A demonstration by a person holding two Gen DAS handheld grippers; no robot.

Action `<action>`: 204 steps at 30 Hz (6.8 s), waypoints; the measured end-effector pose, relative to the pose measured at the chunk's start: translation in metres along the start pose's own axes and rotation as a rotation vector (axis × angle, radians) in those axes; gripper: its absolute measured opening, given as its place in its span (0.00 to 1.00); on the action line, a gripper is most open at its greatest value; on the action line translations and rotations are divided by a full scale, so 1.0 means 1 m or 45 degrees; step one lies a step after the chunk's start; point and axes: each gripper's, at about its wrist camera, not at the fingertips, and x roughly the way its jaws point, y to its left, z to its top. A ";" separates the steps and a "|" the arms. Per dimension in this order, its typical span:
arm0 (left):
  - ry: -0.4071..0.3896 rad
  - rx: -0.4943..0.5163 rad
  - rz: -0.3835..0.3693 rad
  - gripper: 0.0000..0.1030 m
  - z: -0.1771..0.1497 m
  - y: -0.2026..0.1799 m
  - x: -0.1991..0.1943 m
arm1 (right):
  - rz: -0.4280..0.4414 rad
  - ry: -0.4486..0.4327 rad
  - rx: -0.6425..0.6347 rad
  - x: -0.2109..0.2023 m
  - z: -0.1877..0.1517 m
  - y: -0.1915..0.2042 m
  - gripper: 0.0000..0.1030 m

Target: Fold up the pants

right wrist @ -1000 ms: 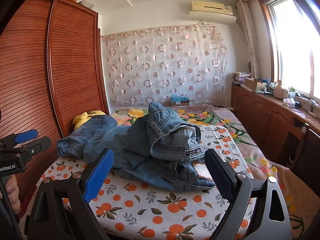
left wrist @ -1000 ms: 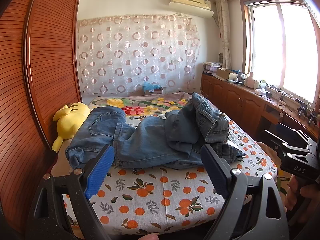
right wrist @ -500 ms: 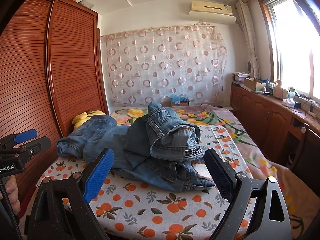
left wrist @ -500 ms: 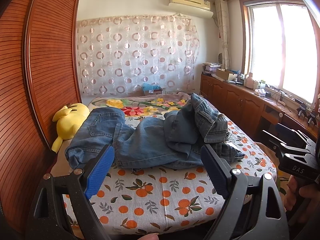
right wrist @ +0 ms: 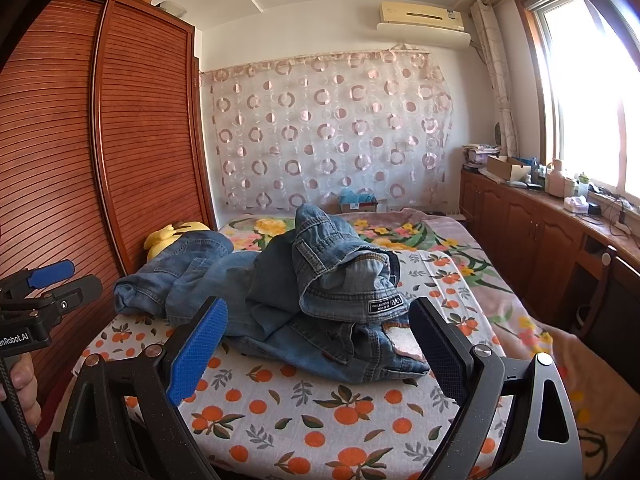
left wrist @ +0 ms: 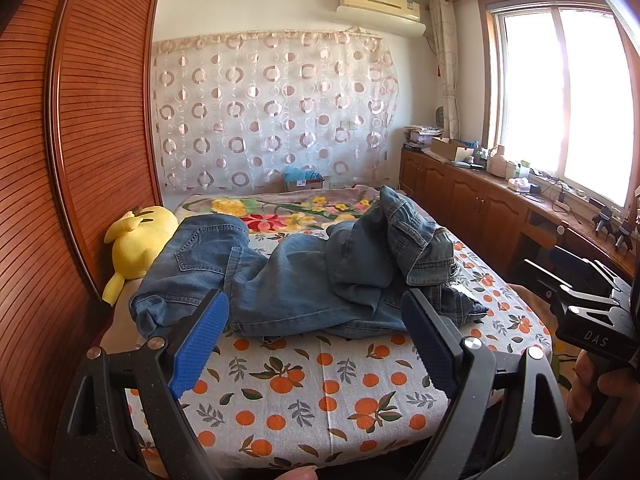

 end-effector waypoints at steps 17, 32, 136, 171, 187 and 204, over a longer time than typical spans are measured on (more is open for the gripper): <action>-0.002 -0.001 0.000 0.86 0.000 0.000 0.000 | -0.001 0.000 0.002 0.000 0.000 0.000 0.90; -0.002 0.000 0.000 0.86 0.000 0.000 0.000 | -0.001 0.000 0.002 0.000 0.000 0.000 0.90; 0.169 0.084 -0.082 0.08 0.003 0.052 0.076 | 0.020 0.277 0.127 0.078 -0.003 -0.071 0.60; 0.121 -0.035 -0.122 0.08 -0.027 0.071 0.048 | 0.194 0.369 0.099 0.113 0.050 -0.064 0.02; 0.168 -0.022 -0.098 0.19 -0.028 0.085 0.048 | 0.190 0.457 0.128 0.075 -0.003 -0.066 0.03; 0.418 0.173 -0.073 0.49 -0.072 0.057 0.104 | 0.167 0.468 0.146 0.078 0.008 -0.065 0.10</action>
